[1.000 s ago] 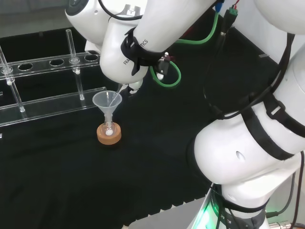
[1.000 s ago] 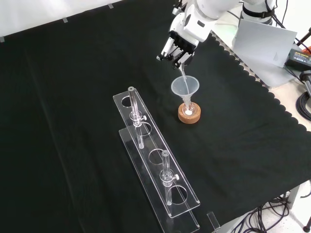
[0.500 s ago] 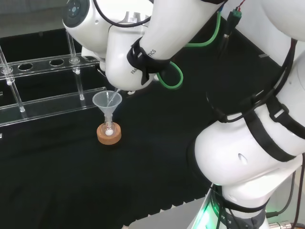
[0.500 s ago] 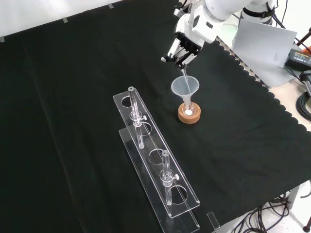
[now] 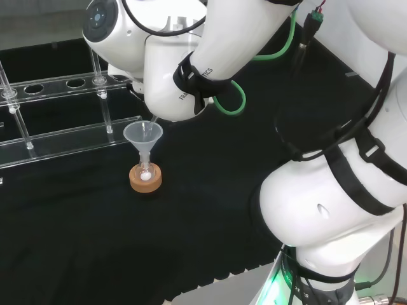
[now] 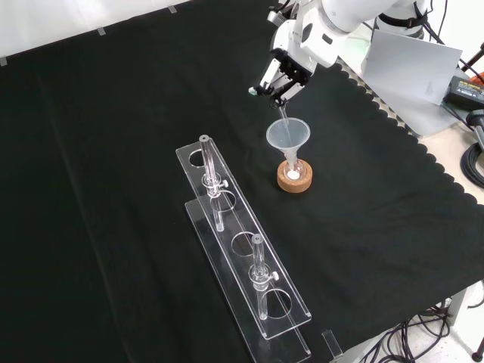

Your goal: Pour all the NaCl from the weighing funnel into the round-bottom flask.

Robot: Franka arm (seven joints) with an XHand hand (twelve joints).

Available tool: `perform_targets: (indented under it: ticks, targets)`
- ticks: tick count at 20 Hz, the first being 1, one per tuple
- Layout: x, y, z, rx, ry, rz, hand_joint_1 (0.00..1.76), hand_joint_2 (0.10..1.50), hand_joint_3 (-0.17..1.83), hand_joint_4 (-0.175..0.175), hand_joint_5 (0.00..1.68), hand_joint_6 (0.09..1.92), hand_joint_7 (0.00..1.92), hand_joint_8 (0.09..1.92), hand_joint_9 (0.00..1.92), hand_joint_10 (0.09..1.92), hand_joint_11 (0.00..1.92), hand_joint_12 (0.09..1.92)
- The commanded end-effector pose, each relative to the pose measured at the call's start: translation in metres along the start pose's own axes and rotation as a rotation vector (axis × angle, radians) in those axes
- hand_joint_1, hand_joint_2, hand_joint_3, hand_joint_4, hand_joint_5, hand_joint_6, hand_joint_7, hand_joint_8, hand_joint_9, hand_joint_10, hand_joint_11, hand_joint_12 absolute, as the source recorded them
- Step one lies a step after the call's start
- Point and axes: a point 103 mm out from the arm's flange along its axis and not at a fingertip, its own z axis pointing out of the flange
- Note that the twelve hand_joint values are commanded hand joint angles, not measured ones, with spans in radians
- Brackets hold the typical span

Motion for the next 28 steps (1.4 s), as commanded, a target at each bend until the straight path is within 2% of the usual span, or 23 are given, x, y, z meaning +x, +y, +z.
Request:
perform_targets:
  ticks: [1,7,10,21,28]
  targets:
    - [0.001,0.003,0.001,0.010,-0.010,-0.013,1.17,0.51,0.76,0.175,1.63,0.09,1.75,0.09,1.48,0.18,0.53,1.32]
    - [0.005,0.003,0.002,0.000,-0.020,-0.028,1.17,0.51,0.76,0.175,1.63,0.09,1.75,0.09,1.49,0.18,0.55,1.31]
    - [0.006,0.001,0.002,-0.007,-0.038,-0.053,1.17,0.51,0.76,0.175,1.63,0.09,1.75,0.09,1.49,0.18,0.56,1.31]
    - [-0.001,0.001,0.005,-0.025,-0.064,-0.084,1.17,0.50,0.76,0.175,1.63,0.09,1.75,0.09,1.49,0.18,0.58,1.30]
    - [-0.005,0.006,0.007,-0.043,-0.129,-0.135,1.17,0.50,0.76,0.175,1.63,0.09,1.75,0.09,1.49,0.18,0.58,1.30]
